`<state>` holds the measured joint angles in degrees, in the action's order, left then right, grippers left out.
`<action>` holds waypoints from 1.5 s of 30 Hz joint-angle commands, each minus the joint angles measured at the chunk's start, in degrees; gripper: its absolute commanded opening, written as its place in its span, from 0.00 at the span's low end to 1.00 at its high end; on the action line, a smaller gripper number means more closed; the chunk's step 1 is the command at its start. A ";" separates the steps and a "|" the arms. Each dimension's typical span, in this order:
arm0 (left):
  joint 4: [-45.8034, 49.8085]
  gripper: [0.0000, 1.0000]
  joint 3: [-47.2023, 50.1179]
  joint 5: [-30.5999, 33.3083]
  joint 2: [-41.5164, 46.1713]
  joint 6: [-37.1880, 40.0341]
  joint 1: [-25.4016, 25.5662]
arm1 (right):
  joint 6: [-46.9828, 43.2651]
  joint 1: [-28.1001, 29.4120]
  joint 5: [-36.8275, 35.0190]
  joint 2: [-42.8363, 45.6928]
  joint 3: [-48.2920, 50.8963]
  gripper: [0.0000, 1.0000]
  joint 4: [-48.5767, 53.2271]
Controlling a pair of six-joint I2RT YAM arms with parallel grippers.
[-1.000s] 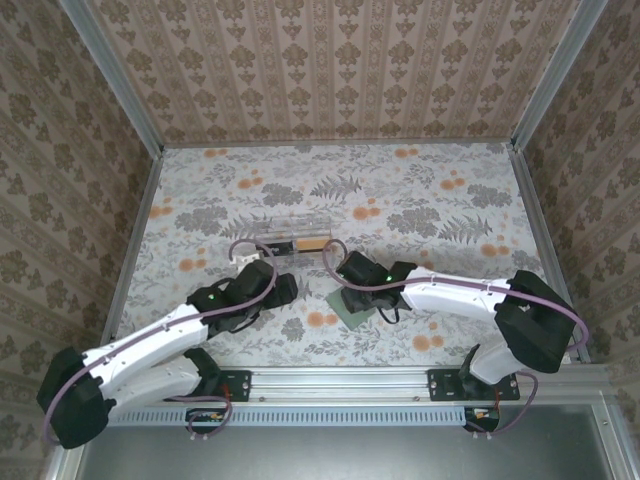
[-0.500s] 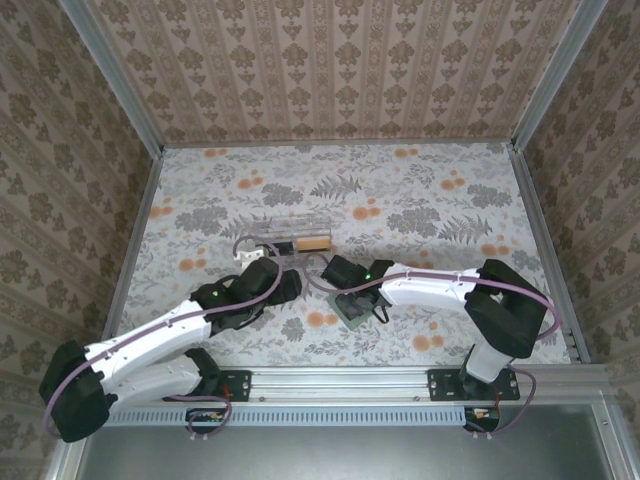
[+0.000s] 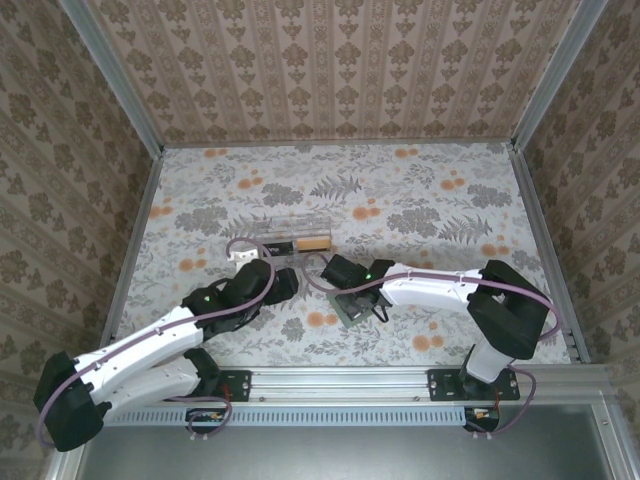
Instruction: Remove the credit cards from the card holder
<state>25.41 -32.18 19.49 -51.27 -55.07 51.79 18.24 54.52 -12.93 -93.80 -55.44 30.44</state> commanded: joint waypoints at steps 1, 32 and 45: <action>-1.40 1.00 1.06 -1.02 0.11 0.23 0.51 | 1.16 -0.88 1.84 2.13 1.17 0.00 0.95; -35.84 0.00 -0.36 -23.04 -31.83 -8.50 5.15 | 14.15 -4.28 18.90 4.24 5.09 0.00 -14.00; -27.84 0.00 -2.00 -21.25 -32.45 -7.79 5.16 | 15.07 -4.88 19.04 5.28 7.05 0.00 -16.13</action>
<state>-5.96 -32.60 -1.56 -82.70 -62.63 56.29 32.01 50.15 4.84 -89.43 -49.19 16.56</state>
